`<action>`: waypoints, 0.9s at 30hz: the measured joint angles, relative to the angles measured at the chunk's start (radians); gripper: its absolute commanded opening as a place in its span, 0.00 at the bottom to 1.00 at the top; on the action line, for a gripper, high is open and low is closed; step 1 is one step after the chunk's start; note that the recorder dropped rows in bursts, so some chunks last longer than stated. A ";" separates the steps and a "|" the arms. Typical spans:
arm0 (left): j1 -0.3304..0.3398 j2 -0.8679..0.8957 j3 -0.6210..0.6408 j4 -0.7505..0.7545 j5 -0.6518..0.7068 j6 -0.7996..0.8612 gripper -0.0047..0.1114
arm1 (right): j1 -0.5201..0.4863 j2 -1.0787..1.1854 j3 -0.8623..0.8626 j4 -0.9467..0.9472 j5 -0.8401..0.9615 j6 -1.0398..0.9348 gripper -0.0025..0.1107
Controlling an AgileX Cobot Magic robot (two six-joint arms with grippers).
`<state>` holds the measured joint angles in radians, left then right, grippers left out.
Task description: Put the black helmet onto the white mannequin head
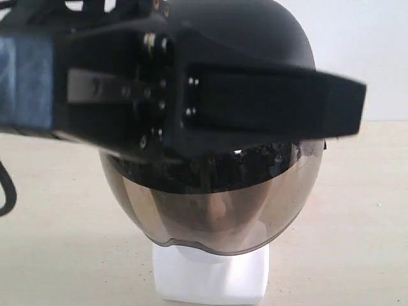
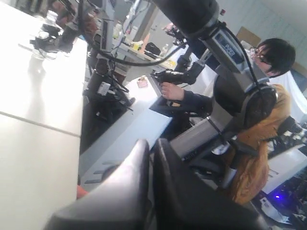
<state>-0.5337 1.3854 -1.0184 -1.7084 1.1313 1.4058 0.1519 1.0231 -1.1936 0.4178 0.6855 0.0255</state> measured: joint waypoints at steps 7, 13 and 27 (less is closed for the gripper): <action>0.010 -0.008 -0.058 0.008 -0.065 -0.016 0.08 | 0.000 0.000 -0.009 0.028 0.027 -0.111 0.02; 0.059 -0.006 -0.168 0.157 -0.140 -0.058 0.08 | 0.000 0.000 -0.010 0.317 0.143 -0.461 0.02; 0.333 0.035 -0.440 0.518 -0.164 -0.216 0.08 | 0.018 -0.020 -0.010 0.644 0.499 -0.702 0.02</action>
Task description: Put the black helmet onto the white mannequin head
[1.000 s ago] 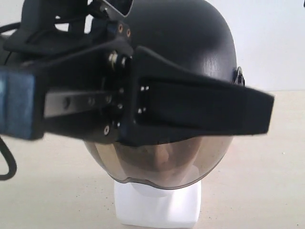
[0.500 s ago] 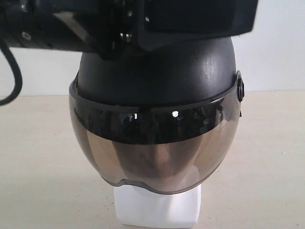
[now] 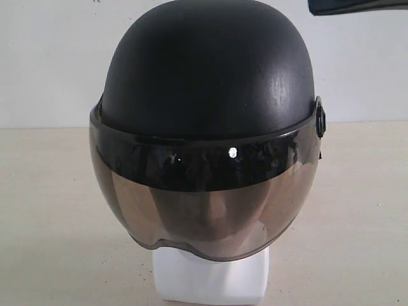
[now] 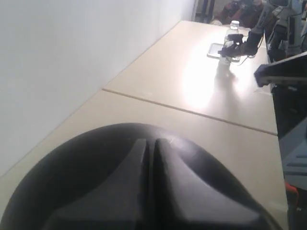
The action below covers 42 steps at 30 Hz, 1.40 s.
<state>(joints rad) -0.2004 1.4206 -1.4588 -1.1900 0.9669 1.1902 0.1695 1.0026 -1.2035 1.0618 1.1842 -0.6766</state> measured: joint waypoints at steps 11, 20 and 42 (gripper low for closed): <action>0.008 0.083 -0.028 0.001 0.147 0.094 0.08 | 0.324 0.015 -0.001 -0.173 -0.156 0.177 0.02; 0.008 0.109 -0.034 -0.039 0.227 0.105 0.08 | 0.578 0.186 -0.001 -0.402 -0.325 0.363 0.02; 0.008 0.109 -0.034 -0.039 0.247 0.102 0.08 | 0.612 0.212 -0.012 -0.583 -0.348 0.553 0.02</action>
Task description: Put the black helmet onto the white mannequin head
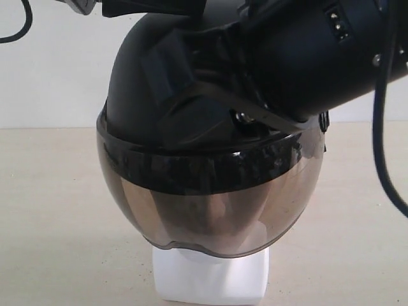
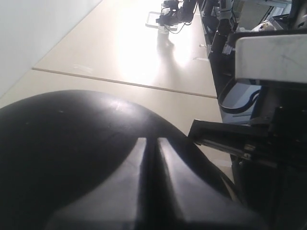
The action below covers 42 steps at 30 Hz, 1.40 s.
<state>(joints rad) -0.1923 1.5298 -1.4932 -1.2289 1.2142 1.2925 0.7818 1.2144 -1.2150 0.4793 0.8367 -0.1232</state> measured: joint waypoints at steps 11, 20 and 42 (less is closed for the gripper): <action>0.000 0.000 0.000 0.000 0.004 -0.009 0.08 | 0.000 -0.002 0.006 -0.026 0.047 0.012 0.02; 0.000 0.000 0.000 0.000 0.004 -0.020 0.08 | 0.005 -0.025 -0.036 -0.054 0.048 -0.001 0.02; 0.009 -0.702 0.354 0.786 -0.508 -0.708 0.08 | -0.002 -0.879 0.494 -1.004 -0.399 0.439 0.02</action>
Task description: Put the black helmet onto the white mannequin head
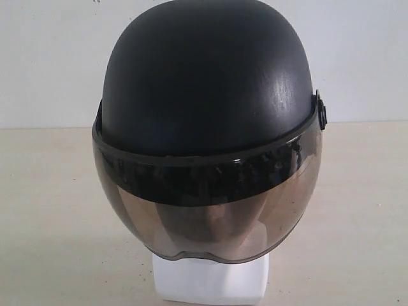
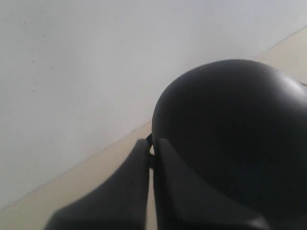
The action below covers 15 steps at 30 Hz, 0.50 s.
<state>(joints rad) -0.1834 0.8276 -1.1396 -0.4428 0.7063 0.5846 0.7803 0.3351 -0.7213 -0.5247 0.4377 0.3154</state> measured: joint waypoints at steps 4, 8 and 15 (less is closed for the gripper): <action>0.000 -0.152 0.222 0.016 -0.102 -0.077 0.08 | 0.000 -0.060 0.165 -0.004 -0.135 0.052 0.02; 0.000 -0.267 0.429 0.020 -0.207 -0.106 0.08 | 0.000 -0.064 0.242 -0.004 -0.153 0.188 0.02; 0.000 -0.374 0.585 0.023 -0.282 -0.111 0.08 | 0.000 -0.064 0.265 -0.004 -0.162 0.262 0.02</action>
<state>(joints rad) -0.1834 0.4531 -0.5542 -0.4202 0.4243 0.4731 0.7803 0.2709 -0.4563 -0.5290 0.2757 0.5776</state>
